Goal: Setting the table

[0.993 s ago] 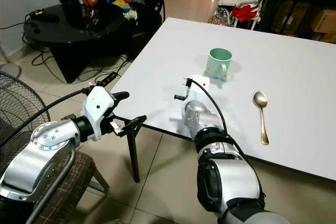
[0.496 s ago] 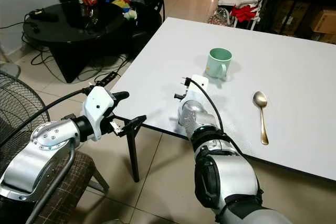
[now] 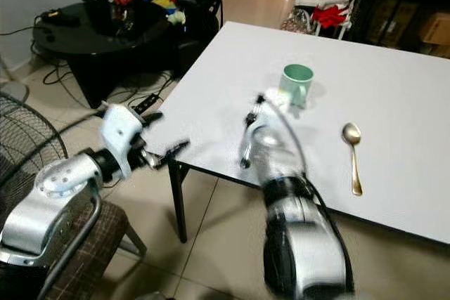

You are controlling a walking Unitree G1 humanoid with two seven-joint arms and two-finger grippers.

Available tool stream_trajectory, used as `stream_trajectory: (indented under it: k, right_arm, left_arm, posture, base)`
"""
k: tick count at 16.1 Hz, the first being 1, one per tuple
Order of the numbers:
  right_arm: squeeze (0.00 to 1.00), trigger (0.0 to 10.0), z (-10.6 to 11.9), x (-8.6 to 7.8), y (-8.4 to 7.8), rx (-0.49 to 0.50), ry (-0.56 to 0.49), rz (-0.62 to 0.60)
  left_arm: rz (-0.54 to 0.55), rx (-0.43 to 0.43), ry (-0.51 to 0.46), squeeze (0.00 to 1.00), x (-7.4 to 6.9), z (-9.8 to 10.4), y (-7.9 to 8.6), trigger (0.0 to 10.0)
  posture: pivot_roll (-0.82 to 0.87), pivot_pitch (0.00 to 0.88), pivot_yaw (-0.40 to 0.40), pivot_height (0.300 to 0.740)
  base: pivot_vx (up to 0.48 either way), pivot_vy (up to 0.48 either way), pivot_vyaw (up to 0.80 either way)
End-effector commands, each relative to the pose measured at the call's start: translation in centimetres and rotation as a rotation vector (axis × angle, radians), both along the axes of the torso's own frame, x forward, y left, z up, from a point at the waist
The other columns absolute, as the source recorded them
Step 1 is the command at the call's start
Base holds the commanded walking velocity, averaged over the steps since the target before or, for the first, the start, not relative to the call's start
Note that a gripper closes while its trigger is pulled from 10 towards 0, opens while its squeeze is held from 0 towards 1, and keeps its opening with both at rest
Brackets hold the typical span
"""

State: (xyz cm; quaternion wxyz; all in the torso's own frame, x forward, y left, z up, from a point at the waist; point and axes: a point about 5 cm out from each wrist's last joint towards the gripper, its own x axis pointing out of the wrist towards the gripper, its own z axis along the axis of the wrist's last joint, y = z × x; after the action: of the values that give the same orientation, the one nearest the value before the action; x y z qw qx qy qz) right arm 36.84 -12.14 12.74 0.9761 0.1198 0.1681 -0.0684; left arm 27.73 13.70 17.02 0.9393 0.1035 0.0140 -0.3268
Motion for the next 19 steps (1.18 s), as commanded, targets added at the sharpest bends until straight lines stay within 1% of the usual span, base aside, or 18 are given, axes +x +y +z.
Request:
stream_trajectory:
  k: [1, 2, 3, 4, 5, 6, 7, 8, 9, 10, 12, 14, 15, 16, 18, 19]
  right_arm:
    - [1.0, 10.0, 2.1, -1.0, 0.0, 0.007, -0.084, 0.013]
    - [1.0, 10.0, 2.5, -1.8, -0.2, -0.001, -0.107, 0.023]
    - [1.0, 10.0, 3.5, -4.8, -0.4, 0.005, -0.192, 0.109]
    - [1.0, 10.0, 3.7, -5.6, -0.5, 0.008, -0.216, 0.13]
    - [1.0, 10.0, 4.7, -7.9, -1.7, -0.006, -0.343, 0.144]
    - [1.0, 10.0, 5.0, -9.8, -3.0, 0.03, -0.4, 0.116]
    - [1.0, 10.0, 5.0, -10.4, -3.4, 0.046, -0.405, 0.099]
    - [1.0, 10.0, 4.8, -11.5, -3.9, -0.001, -0.403, 0.106]
    - [0.0, 10.0, 3.6, -14.3, -4.1, -0.159, -0.361, 0.178]
    - [0.0, 10.0, 3.2, -15.0, -3.7, -0.181, -0.349, 0.189]
    - [0.0, 10.0, 3.5, -15.6, -3.4, -0.15, -0.373, 0.188]
    - [0.0, 10.0, 3.4, -15.9, -3.3, -0.1, -0.365, 0.172]
    - [0.0, 10.0, 2.6, -16.2, -3.6, -0.074, -0.318, 0.149]
    - [0.0, 10.0, 0.9, -16.2, -4.3, -0.091, -0.225, 0.119]
    - [0.0, 10.0, 0.7, -15.9, -4.4, -0.082, -0.22, 0.114]
    - [0.0, 10.0, 1.1, -15.8, -4.2, -0.099, -0.237, 0.148]
  left_arm:
    - [0.058, -0.03, -0.045, 0.0, 0.2, 1.0, 0.5, 10.0]
    - [0.08, -0.033, -0.055, 0.0, 0.2, 1.1, 0.6, 10.0]
    - [0.214, -0.028, -0.099, 0.0, 0.2, 1.3, 1.7, 10.0]
    - [0.255, -0.03, -0.109, 0.0, 0.2, 1.4, 2.0, 10.0]
    - [0.356, -0.015, -0.128, 0.0, 0.0, 1.3, 2.8, 10.0]
    - [0.405, -0.008, -0.127, 0.0, -0.2, 1.1, 3.3, 10.0]
    - [0.416, -0.01, -0.122, 0.0, -0.3, 1.0, 3.4, 10.0]
    - [0.423, -0.011, -0.113, 0.0, -0.6, 0.9, 3.4, 10.0]
    - [0.445, -0.026, -0.071, 0.0, -1.7, 0.1, 3.6, 10.0]
    - [0.46, -0.032, -0.046, 0.0, -2.2, -0.5, 3.7, 10.0]
    - [0.476, -0.035, -0.039, 0.0, -2.3, -0.7, 4.0, 10.0]
    - [0.477, -0.027, -0.035, 0.0, -2.2, -0.6, 4.0, 10.0]
    - [0.466, -0.031, -0.038, 0.0, -2.2, -0.5, 3.8, 10.0]
    - [0.469, -0.034, -0.04, 0.0, -2.2, -0.5, 3.7, 10.0]
    - [0.47, -0.037, -0.041, 0.0, -2.2, -0.5, 3.6, 10.0]
    - [0.483, -0.041, -0.037, 0.0, -2.3, -0.6, 3.7, 10.0]
  posture:
    - [0.03, 0.003, 0.022, 0.74]
    - [0.03, 0.003, 0.025, 0.74]
    - [0.03, 0.0, 0.023, 0.74]
    - [0.03, 0.0, 0.023, 0.74]
    - [0.02, 0.0, 0.015, 0.74]
    - [0.02, 0.0, 0.02, 0.74]
    - [0.02, 0.0, 0.02, 0.74]
    - [0.02, 0.001, 0.023, 0.74]
    - [0.01, 0.001, 0.03, 0.74]
    - [0.01, 0.0, 0.029, 0.74]
    - [0.0, 0.0, 0.037, 0.74]
    - [0.01, 0.002, 0.047, 0.74]
    - [0.01, 0.0, 0.038, 0.74]
    - [0.01, 0.0, 0.034, 0.74]
    - [0.02, 0.0, 0.032, 0.74]
    - [0.02, 0.0, 0.033, 0.74]
  base:
    - [0.0, 0.0, 0.0]
    - [0.0, 0.0, 0.0]
    - [0.0, 0.0, 0.0]
    - [0.0, 0.0, 0.0]
    - [0.0, -0.465, 0.0]
    - [0.0, -0.472, 0.0]
    - [0.0, -0.472, 0.0]
    - [0.0, -0.48, 0.0]
    - [0.0, -0.48, 0.0]
    - [0.0, -0.48, 0.0]
    - [0.0, -0.48, 0.0]
    - [0.0, -0.48, 0.0]
    - [0.0, -0.48, 0.0]
    - [0.0, -0.48, 0.0]
    - [0.0, -0.471, 0.0]
    - [0.0, -0.458, 0.0]
